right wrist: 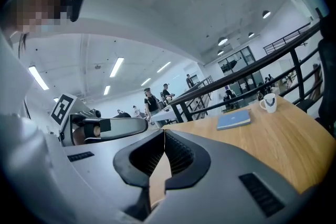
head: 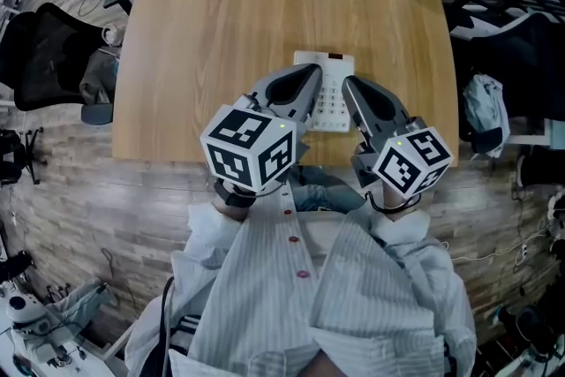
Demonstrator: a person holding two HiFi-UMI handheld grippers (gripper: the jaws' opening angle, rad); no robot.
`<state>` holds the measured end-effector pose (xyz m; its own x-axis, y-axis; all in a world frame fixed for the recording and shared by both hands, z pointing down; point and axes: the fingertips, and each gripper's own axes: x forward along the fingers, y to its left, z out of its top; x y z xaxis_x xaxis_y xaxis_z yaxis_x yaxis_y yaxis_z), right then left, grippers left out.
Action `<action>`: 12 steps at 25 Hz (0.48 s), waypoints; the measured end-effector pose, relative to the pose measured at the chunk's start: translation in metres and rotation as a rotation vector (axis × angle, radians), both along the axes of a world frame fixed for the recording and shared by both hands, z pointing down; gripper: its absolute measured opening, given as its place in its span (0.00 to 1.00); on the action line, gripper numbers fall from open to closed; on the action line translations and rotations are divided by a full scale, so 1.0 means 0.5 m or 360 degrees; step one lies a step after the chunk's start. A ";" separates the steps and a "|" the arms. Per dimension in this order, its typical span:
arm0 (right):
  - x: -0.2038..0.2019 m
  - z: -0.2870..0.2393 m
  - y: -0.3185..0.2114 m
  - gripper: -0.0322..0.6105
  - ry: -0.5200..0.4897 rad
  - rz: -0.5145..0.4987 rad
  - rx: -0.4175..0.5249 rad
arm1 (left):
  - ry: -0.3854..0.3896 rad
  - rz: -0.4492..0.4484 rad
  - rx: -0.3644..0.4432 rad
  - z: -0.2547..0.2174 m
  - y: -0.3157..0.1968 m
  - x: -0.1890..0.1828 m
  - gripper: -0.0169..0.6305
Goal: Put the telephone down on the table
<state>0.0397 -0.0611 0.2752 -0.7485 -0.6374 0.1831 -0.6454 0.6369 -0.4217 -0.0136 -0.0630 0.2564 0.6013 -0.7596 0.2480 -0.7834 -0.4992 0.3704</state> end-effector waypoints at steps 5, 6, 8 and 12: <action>0.000 -0.001 -0.003 0.11 -0.0009 -0.0008 -0.0021 | 0.0009 0.0060 0.0006 -0.005 -0.009 0.021 0.04; 0.001 0.000 -0.003 0.10 -0.0008 -0.0005 -0.0023 | -0.0006 0.0074 0.0018 -0.007 -0.010 0.024 0.04; 0.003 0.001 -0.002 0.10 -0.0003 -0.0006 -0.0033 | -0.0066 0.0099 0.0064 -0.013 -0.012 0.028 0.04; -0.003 0.004 -0.001 0.10 0.0002 0.0000 -0.0068 | -0.0180 0.0162 0.0146 -0.025 -0.009 0.025 0.04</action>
<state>0.0384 -0.0616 0.2772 -0.7482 -0.6291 0.2108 -0.6460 0.6183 -0.4477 -0.0012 -0.0672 0.2441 0.6485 -0.7187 0.2508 -0.7611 -0.6057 0.2321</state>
